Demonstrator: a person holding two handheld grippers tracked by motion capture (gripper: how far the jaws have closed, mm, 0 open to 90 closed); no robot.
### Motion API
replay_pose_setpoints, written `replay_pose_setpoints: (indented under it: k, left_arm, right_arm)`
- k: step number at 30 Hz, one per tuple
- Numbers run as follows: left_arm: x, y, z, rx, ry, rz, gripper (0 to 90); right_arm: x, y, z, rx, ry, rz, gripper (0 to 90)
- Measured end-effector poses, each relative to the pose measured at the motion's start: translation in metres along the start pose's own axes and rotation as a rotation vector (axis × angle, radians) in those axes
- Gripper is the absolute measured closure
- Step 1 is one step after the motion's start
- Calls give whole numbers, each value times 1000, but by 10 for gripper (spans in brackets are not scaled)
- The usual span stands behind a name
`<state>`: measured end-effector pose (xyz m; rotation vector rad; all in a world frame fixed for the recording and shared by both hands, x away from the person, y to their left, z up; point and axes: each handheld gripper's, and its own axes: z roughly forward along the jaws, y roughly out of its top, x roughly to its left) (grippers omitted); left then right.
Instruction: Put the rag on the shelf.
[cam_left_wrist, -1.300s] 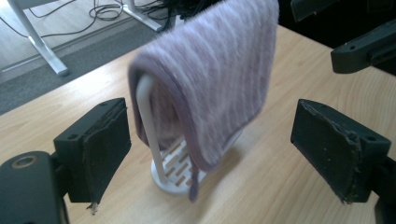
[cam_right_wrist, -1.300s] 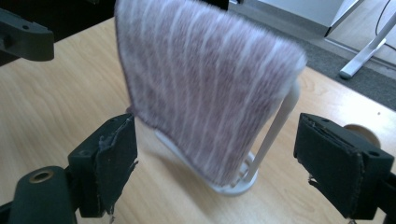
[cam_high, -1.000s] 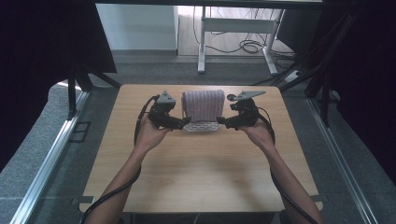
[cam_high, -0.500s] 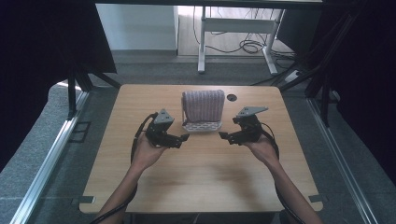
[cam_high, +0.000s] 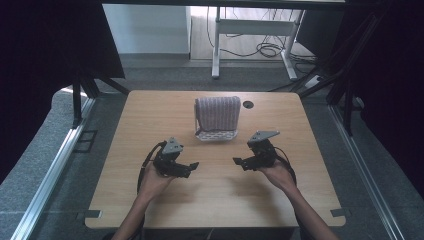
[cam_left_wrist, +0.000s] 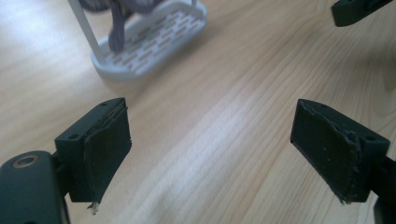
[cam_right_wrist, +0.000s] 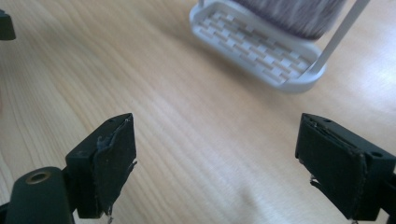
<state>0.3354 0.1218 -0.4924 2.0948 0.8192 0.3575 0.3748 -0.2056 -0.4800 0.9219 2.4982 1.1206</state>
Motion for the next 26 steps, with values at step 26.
replay_pose_setpoints:
  k: [26]
  left_arm:
    - [-7,-38,37,162,33,-16,97]
  right_arm:
    - [4,-52,39,67,-2,-36,0]
